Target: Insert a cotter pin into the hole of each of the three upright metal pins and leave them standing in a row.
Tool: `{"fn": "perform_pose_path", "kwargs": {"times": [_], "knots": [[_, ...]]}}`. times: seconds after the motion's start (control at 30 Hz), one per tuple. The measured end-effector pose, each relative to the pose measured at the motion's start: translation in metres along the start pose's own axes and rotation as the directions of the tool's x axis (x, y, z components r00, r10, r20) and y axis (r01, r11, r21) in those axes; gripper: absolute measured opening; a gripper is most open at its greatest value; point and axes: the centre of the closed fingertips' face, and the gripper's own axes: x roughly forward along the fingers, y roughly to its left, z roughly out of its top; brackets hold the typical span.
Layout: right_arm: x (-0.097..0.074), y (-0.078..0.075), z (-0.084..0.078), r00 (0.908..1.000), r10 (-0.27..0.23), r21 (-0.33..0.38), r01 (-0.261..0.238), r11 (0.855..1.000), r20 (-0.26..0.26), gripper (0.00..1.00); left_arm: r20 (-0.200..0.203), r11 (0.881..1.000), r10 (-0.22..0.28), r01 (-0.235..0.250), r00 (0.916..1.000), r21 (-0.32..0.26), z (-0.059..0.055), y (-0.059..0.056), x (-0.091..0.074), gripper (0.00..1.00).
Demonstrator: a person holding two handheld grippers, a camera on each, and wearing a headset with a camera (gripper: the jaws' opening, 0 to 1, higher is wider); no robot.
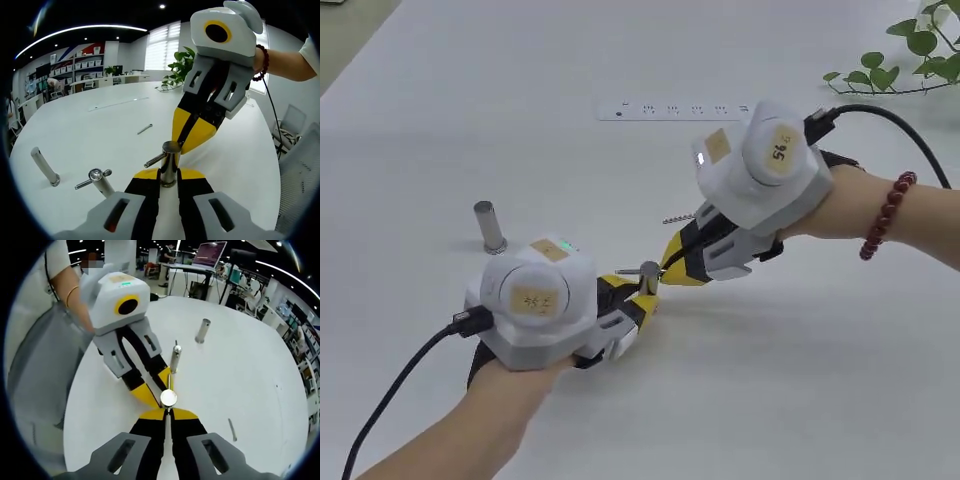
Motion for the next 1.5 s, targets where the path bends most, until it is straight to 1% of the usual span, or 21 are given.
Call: {"fn": "perform_pose_path", "kwargs": {"times": [0.1, 0.2, 0.27, 0.4, 0.47, 0.6, 0.73, 0.83, 0.97, 1.03, 1.1, 1.2, 1.3, 1.37, 1.43, 1.5], "knots": [[0.000, 0.001, 0.000, 1.0000, -0.002, 0.008, 0.002, 1.000, 0.002, 0.07, -0.004, 1.000, 0.001, -0.002, 1.0000, -0.011, -0.001, 0.001, 0.000, 0.13], [0.001, 0.002, 0.001, 1.0000, -0.002, 0.030, 0.002, 1.000, 0.009, 0.14, -0.010, 1.000, 0.003, -0.004, 0.9999, -0.016, -0.002, 0.002, -0.001, 0.19], [0.001, 0.002, 0.002, 0.9998, -0.006, 0.036, 0.006, 0.999, 0.017, 0.17, -0.014, 1.000, -0.001, 0.001, 0.9999, -0.017, -0.002, 0.001, -0.003, 0.20], [0.001, 0.001, 0.009, 0.9982, -0.014, 0.073, 0.010, 0.997, 0.058, 0.24, -0.020, 1.000, -0.013, 0.012, 0.9997, -0.010, -0.003, -0.002, -0.008, 0.24], [0.001, 0.000, 0.011, 0.9971, -0.016, 0.092, 0.009, 0.996, 0.075, 0.25, -0.024, 1.000, -0.021, 0.020, 0.9995, -0.007, -0.002, -0.004, -0.012, 0.25], [0.003, 0.003, 0.016, 0.9961, -0.020, 0.101, 0.012, 0.995, 0.086, 0.25, -0.023, 1.000, -0.020, 0.020, 0.9995, 0.009, -0.002, -0.003, -0.017, 0.28], [0.007, 0.005, 0.019, 0.9953, -0.024, 0.100, 0.015, 0.995, 0.094, 0.24, -0.037, 0.999, -0.032, 0.033, 0.9988, 0.021, -0.004, -0.004, -0.020, 0.29], [0.011, 0.003, 0.018, 0.9952, -0.025, 0.097, 0.016, 0.995, 0.094, 0.22, -0.046, 0.999, -0.032, 0.033, 0.9984, 0.025, -0.006, -0.005, -0.023, 0.30], [0.014, 0.000, 0.016, 0.9956, -0.026, 0.088, 0.018, 0.996, 0.090, 0.16, -0.054, 0.999, -0.038, 0.040, 0.9978, 0.032, -0.008, -0.006, -0.026, 0.31], [0.014, 0.001, 0.016, 0.9955, -0.022, 0.089, 0.013, 0.996, 0.093, 0.16, -0.058, 0.998, -0.046, 0.048, 0.9973, 0.036, -0.009, -0.008, -0.027, 0.31], [0.014, 0.001, 0.016, 0.9952, -0.022, 0.084, 0.014, 0.996, 0.095, 0.15, -0.056, 0.998, -0.056, 0.058, 0.9968, 0.028, -0.009, -0.009, -0.030, 0.32], [0.013, 0.000, 0.016, 0.9939, -0.022, 0.099, 0.012, 0.995, 0.108, 0.14, -0.042, 0.998, -0.067, 0.068, 0.9968, 0.011, -0.007, -0.013, -0.034, 0.33], [0.013, 0.000, 0.017, 0.9925, -0.024, 0.115, 0.010, 0.993, 0.120, 0.14, -0.034, 0.997, -0.069, 0.070, 0.9970, 0.018, -0.005, -0.016, -0.040, 0.33], [0.013, 0.000, 0.018, 0.9922, -0.024, 0.122, 0.009, 0.993, 0.122, 0.13, -0.024, 0.997, -0.071, 0.072, 0.9972, 0.005, -0.004, -0.016, -0.043, 0.34], [0.012, 0.000, 0.018, 0.9924, -0.023, 0.113, 0.009, 0.994, 0.121, 0.13, -0.016, 0.997, -0.072, 0.072, 0.9973, -0.004, -0.003, -0.017, -0.045, 0.35], [0.012, -0.002, 0.018, 0.9922, -0.035, 0.104, 0.022, 0.994, 0.120, 0.13, -0.013, 0.998, -0.070, 0.070, 0.9975, -0.005, -0.002, -0.017, -0.047, 0.36]]}}
